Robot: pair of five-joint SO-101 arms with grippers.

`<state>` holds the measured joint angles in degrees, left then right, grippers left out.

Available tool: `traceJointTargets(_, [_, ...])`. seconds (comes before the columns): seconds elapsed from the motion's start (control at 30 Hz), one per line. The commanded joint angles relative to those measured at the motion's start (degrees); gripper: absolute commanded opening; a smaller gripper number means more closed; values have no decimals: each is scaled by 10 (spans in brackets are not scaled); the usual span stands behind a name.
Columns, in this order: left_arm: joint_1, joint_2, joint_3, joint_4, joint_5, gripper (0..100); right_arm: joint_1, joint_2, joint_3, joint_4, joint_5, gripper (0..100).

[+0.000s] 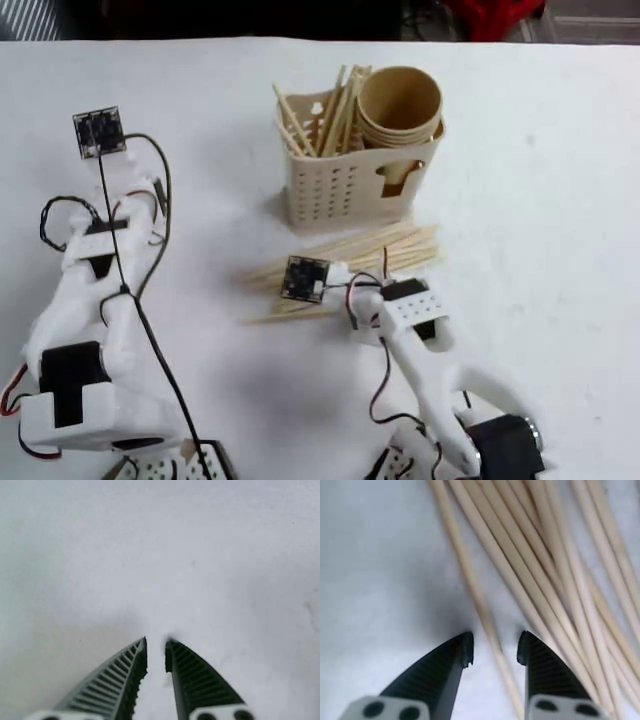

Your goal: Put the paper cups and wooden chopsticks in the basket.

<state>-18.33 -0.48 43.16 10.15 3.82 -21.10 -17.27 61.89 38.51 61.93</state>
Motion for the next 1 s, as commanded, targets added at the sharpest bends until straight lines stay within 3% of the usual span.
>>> traceJointTargets(0.0, [6,-4,-28,-3,2,84,-3,32,-36,-11,9,118])
traceJointTargets(0.1, [6,-4,-28,-3,2,84,-2,33,-37,-10,6,6])
traceJointTargets(0.43, [6,-4,-28,-3,2,84,0,-54,-35,86,4,16])
traceJointTargets(0.8, [6,-4,-28,-3,2,84,-7,-378,-39,261,1,16])
traceJointTargets(0.97, [6,-4,-28,-3,2,84,-7,-503,-40,269,-99,16])
